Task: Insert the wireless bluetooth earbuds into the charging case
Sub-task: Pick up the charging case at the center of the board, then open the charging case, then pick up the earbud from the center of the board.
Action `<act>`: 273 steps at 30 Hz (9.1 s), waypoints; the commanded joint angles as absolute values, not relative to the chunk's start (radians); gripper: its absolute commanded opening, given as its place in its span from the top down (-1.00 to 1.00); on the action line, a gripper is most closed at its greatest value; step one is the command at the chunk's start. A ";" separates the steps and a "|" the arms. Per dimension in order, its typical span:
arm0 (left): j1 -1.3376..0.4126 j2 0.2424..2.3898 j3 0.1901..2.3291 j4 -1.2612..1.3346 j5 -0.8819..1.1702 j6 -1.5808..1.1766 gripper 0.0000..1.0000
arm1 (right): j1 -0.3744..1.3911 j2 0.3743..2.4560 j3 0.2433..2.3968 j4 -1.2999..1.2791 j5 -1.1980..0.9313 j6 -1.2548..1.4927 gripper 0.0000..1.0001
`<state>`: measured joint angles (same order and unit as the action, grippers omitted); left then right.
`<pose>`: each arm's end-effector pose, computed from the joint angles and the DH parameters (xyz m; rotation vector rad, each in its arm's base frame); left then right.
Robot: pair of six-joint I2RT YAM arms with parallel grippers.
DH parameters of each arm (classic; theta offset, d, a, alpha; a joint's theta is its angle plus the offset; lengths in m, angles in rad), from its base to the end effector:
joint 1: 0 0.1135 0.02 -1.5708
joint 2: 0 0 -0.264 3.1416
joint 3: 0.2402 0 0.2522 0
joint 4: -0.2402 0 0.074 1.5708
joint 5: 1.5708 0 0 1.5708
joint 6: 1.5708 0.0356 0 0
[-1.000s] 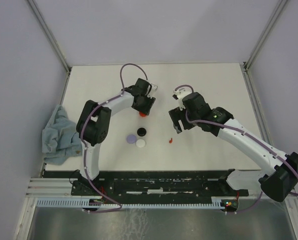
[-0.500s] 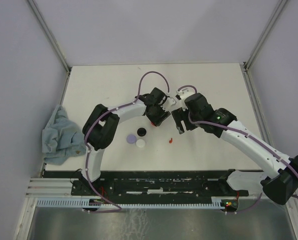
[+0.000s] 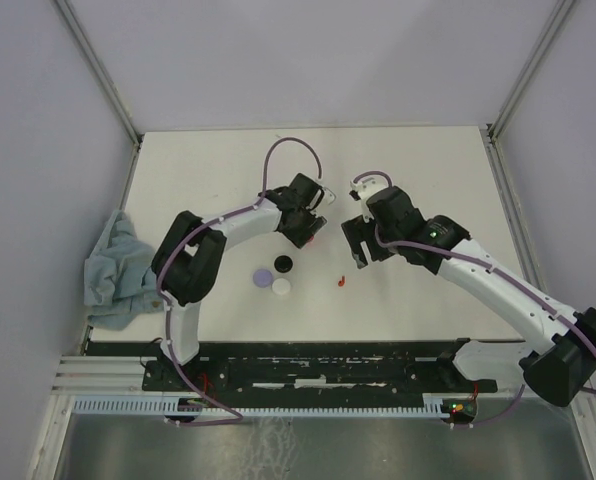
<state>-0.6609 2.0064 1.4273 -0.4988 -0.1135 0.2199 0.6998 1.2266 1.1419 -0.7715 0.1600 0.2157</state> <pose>0.3348 -0.2552 0.1727 1.0899 2.4011 0.0011 0.1961 0.1577 0.3186 -0.5105 2.3705 0.2256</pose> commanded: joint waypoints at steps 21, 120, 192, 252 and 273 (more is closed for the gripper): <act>-0.626 1.923 1.438 -0.416 -0.018 -0.194 -0.41 | 0.689 1.274 1.185 -0.754 0.226 0.198 -0.77; -0.720 0.996 0.655 0.364 0.372 0.300 -0.51 | 0.636 1.415 1.510 -0.724 -0.430 0.283 0.72; -0.540 1.208 0.810 0.463 1.052 -0.114 0.95 | 0.663 1.350 1.549 -0.804 -0.551 -0.149 -0.15; -0.519 1.048 0.684 0.177 0.074 0.040 0.95 | 0.720 1.576 1.029 -0.617 -0.064 0.410 -0.20; -0.518 1.028 0.675 0.209 0.047 0.028 0.95 | 0.753 1.854 1.234 -0.545 -0.125 0.386 0.01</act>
<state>-0.5213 1.0573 0.6792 0.1375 0.0704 0.0193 0.7464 1.8278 1.1557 -0.5758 -0.1146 0.3996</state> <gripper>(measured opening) 0.330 0.495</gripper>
